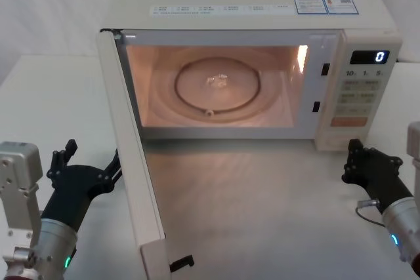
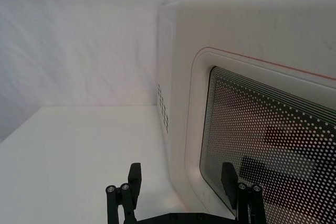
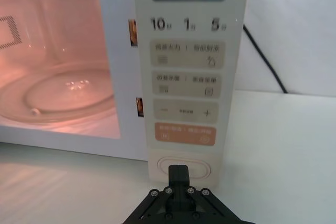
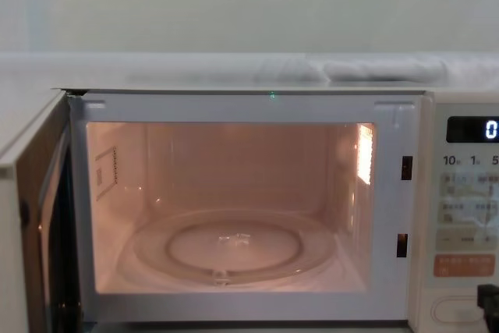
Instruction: Press the button to open the microwave door with one hand; close the microwave door with the other hand.
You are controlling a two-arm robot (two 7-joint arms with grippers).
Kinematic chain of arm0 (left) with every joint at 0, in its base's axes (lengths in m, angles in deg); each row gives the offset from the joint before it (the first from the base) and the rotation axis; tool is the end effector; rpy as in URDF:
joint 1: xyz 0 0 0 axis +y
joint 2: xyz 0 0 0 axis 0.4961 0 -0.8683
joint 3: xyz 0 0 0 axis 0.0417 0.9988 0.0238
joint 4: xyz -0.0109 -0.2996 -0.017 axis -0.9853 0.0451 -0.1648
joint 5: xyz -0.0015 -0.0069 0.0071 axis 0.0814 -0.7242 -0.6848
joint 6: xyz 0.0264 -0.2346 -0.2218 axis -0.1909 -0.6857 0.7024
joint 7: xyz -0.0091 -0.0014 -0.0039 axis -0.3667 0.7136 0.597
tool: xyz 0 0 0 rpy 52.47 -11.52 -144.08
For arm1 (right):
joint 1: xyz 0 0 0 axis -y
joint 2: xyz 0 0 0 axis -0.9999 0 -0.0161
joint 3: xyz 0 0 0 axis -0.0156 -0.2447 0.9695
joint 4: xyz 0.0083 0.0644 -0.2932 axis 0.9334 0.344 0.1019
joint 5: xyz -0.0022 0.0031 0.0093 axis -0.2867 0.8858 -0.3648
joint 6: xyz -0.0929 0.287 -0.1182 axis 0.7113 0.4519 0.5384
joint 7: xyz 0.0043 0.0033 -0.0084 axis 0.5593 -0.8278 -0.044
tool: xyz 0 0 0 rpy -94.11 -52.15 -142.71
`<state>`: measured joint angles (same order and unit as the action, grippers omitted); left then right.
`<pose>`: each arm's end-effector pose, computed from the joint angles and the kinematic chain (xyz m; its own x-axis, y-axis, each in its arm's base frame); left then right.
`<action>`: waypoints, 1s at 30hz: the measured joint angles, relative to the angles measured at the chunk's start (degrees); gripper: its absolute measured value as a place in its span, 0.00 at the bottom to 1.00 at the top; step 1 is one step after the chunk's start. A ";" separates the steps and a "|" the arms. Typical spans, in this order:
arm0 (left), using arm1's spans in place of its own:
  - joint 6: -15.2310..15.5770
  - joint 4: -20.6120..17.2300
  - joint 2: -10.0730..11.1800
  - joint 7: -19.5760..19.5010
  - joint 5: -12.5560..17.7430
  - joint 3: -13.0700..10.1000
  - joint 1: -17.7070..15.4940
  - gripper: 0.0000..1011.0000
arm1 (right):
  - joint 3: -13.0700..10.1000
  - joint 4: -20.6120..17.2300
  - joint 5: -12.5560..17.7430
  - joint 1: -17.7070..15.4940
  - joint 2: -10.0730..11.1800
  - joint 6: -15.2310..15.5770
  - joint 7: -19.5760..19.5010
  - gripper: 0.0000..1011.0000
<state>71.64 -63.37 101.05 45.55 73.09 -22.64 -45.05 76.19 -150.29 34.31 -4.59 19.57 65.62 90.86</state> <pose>0.2654 0.0383 -0.2948 0.1246 0.9917 -0.0326 -0.9921 0.1241 -0.0175 0.3221 0.0149 -0.3071 0.2315 -0.9728 -0.0132 0.9705 0.2318 -0.0656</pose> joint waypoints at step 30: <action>0.00 0.00 0.00 0.00 0.00 0.00 0.00 0.99 | -5.40 -15.33 -0.73 -7.10 3.27 4.00 -0.34 0.00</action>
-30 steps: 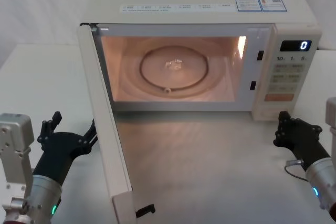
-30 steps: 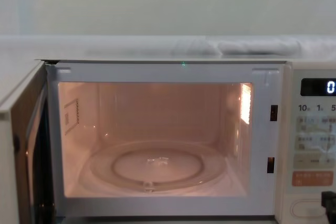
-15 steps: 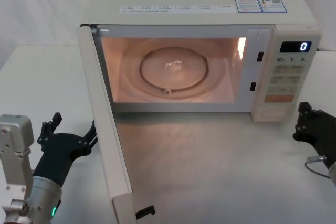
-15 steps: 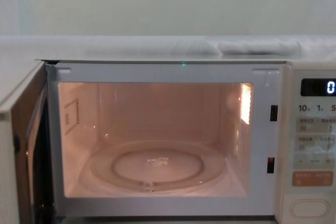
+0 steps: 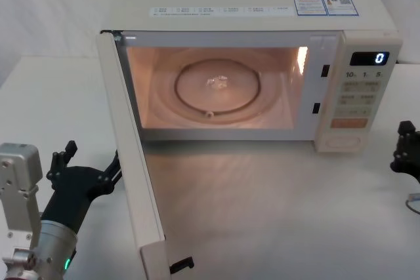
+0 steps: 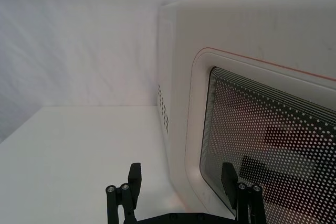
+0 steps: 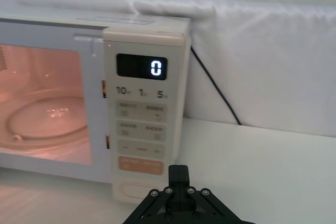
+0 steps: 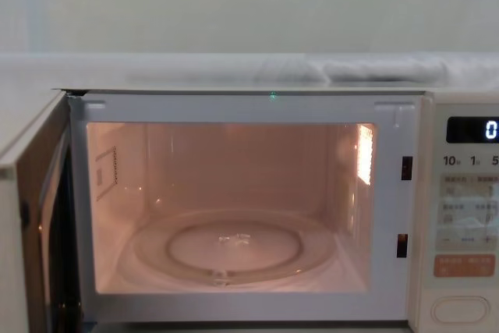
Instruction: Press the button to open the microwave door with one hand; close the microwave door with the other hand.
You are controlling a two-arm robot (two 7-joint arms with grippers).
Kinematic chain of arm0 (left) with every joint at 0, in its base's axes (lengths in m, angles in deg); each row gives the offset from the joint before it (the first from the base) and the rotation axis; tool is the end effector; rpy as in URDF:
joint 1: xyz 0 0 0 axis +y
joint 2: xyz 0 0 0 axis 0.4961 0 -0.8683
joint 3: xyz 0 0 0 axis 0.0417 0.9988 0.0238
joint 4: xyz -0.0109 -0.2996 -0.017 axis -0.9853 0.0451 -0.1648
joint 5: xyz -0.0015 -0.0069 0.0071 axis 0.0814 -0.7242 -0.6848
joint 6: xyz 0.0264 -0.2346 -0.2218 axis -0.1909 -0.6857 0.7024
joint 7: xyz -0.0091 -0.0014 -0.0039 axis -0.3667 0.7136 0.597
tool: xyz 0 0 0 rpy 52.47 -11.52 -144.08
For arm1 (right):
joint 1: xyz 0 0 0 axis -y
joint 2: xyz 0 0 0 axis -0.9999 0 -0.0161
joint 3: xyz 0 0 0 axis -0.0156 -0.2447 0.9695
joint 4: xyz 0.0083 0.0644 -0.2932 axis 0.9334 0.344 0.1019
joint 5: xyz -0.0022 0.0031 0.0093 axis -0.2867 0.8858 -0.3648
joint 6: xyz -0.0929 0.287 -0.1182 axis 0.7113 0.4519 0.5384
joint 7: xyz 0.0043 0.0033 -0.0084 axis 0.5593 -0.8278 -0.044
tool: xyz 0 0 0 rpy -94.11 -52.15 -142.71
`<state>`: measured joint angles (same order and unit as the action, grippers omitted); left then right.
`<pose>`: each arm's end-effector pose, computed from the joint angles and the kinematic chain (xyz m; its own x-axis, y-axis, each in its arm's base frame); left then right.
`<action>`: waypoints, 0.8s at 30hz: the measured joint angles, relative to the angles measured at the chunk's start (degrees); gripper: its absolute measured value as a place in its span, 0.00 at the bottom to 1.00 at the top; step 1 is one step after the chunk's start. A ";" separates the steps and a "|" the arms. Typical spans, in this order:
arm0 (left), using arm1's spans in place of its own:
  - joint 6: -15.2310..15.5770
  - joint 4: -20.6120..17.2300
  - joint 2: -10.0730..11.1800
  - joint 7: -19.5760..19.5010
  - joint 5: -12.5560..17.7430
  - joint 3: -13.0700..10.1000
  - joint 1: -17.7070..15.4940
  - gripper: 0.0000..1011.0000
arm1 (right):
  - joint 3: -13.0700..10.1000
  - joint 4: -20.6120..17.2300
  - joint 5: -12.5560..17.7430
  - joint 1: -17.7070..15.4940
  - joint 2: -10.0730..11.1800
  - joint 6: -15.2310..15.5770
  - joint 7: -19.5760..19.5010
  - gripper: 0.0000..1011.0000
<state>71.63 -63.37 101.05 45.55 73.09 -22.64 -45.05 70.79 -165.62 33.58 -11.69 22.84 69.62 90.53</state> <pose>0.2654 0.0383 -0.2948 0.1246 0.9917 -0.0326 -0.9921 0.1241 -0.0176 0.2851 -0.0206 -0.2530 0.1666 -0.9838 0.0660 0.9859 0.1672 0.0045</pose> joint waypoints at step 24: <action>0.00 0.00 0.00 0.00 0.00 0.00 0.00 0.99 | -3.16 -0.50 1.35 -0.96 1.50 0.13 1.61 0.07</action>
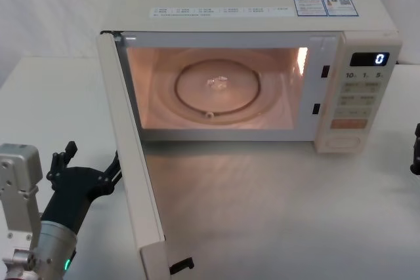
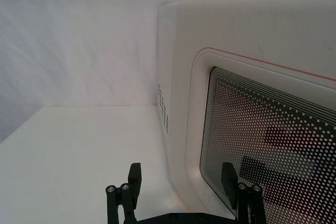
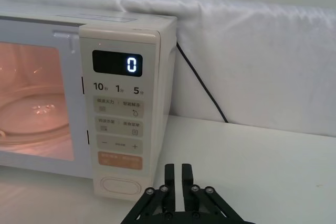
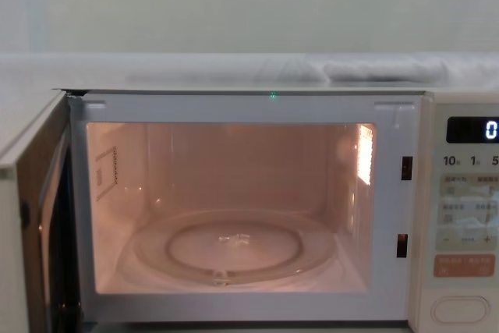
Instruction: Press the button to open the microwave door with one hand; close the microwave door with the other hand.
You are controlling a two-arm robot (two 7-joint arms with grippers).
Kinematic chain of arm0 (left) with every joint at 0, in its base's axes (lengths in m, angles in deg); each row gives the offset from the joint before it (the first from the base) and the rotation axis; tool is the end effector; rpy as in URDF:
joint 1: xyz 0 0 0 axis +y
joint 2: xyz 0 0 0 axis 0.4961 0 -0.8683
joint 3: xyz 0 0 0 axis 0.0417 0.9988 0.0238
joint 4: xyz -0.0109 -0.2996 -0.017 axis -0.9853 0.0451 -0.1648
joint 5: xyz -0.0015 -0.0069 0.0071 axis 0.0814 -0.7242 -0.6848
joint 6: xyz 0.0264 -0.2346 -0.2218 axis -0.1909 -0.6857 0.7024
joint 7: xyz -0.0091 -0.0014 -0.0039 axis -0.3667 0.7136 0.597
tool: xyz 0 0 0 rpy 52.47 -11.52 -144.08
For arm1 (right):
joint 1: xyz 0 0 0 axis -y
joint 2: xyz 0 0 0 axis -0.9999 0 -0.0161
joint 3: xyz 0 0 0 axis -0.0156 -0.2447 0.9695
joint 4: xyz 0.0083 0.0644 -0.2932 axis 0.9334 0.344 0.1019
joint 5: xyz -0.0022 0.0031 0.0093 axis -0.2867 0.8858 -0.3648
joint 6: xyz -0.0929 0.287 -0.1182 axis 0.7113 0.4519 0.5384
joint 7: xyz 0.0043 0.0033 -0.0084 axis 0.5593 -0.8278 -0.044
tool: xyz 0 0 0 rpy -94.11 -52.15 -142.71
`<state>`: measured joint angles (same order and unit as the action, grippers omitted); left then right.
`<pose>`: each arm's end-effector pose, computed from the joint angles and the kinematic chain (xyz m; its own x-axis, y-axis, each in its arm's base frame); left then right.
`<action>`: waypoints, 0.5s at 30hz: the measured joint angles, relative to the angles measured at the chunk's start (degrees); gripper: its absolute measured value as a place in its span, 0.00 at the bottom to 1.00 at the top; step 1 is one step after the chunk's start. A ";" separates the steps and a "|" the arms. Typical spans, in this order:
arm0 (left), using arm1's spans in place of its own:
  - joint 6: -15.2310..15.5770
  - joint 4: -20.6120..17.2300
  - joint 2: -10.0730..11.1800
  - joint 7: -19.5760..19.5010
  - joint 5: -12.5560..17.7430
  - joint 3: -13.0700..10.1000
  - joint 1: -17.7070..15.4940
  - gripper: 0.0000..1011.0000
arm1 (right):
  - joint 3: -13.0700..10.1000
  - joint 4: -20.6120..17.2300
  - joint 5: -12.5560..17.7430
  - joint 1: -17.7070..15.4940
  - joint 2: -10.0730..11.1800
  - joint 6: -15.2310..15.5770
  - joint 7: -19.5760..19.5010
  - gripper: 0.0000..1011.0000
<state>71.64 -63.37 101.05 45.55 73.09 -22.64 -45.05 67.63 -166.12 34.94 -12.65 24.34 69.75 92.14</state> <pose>0.2654 0.0383 -0.2948 0.1246 0.9917 -0.0326 -0.9921 0.1241 -0.0175 0.2812 -0.0430 -0.2512 0.1518 -0.9853 0.0781 0.9884 0.1521 -0.0023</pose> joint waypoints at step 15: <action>0.00 0.00 0.00 0.00 0.00 0.00 0.00 0.99 | 0.14 0.08 -0.12 0.08 -0.07 -0.09 -0.11 0.54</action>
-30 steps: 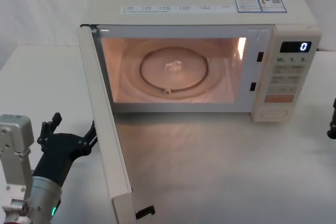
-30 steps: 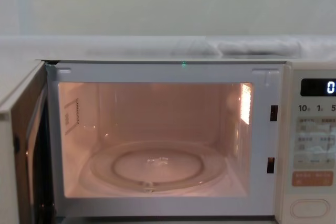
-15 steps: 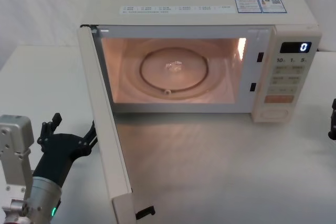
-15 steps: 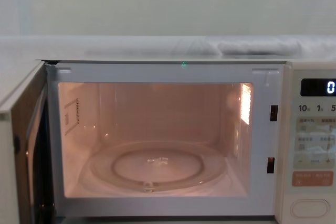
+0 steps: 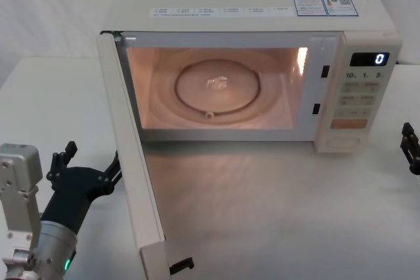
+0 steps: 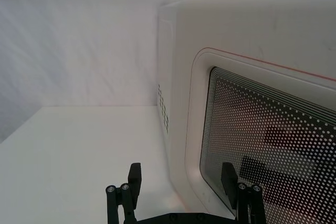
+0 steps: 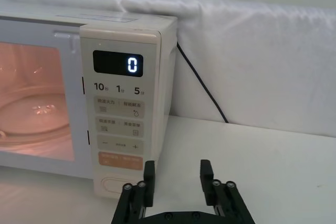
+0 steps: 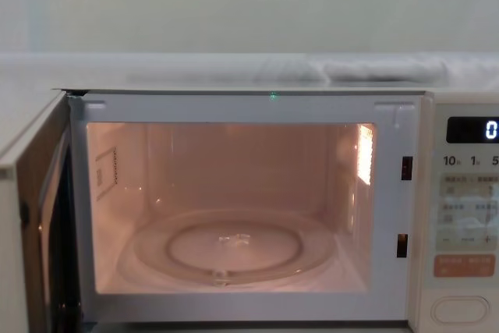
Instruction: Press the button to open the microwave door with one hand; close the microwave door with the other hand.
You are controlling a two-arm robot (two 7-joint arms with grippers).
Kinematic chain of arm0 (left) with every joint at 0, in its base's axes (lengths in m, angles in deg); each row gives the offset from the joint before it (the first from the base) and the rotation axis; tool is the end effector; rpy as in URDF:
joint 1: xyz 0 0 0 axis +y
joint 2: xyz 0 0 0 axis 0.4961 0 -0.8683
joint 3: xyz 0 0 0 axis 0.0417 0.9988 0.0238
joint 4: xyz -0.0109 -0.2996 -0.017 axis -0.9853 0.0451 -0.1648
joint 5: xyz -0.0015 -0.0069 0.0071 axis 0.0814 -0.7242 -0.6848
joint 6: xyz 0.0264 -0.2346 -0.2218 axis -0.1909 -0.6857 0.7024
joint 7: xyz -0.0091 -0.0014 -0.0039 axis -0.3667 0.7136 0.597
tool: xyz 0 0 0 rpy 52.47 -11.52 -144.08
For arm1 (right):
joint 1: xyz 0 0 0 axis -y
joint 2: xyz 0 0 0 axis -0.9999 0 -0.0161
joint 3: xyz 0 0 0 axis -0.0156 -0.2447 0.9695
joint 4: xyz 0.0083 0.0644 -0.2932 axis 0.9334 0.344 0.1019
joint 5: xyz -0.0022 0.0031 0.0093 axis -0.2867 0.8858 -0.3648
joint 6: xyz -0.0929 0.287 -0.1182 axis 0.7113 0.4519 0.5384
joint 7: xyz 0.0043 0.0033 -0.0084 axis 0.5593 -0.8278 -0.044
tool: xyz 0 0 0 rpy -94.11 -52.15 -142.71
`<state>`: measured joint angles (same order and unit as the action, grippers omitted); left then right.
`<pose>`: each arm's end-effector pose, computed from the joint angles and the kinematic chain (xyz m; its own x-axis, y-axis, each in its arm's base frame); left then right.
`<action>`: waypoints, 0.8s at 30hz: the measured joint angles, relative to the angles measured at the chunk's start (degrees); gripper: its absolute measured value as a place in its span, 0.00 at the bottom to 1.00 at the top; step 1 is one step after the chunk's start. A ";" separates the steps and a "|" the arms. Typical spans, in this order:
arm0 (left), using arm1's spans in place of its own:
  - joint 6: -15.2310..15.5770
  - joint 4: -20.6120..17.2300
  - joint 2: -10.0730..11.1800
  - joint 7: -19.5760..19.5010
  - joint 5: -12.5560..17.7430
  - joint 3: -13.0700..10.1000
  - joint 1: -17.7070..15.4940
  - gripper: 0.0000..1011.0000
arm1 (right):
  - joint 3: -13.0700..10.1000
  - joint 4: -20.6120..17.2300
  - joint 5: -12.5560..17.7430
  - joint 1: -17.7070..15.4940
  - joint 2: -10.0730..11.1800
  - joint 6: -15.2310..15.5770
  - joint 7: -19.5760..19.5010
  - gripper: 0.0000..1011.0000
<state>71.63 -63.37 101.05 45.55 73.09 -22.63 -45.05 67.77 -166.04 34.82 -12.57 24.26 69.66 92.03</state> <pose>0.2654 0.0384 -0.2948 0.1244 0.9917 -0.0325 -0.9921 0.1239 -0.0177 0.2816 -0.0420 -0.2515 0.1514 -0.9854 0.0785 0.9884 0.1518 -0.0009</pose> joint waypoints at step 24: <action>0.00 0.00 0.00 0.00 0.00 0.00 0.00 0.99 | 0.04 0.01 -0.06 0.00 -0.02 -0.05 -0.07 0.99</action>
<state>71.64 -63.37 101.05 45.55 73.09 -22.63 -45.05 67.81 -166.02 34.76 -12.57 24.24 69.62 91.96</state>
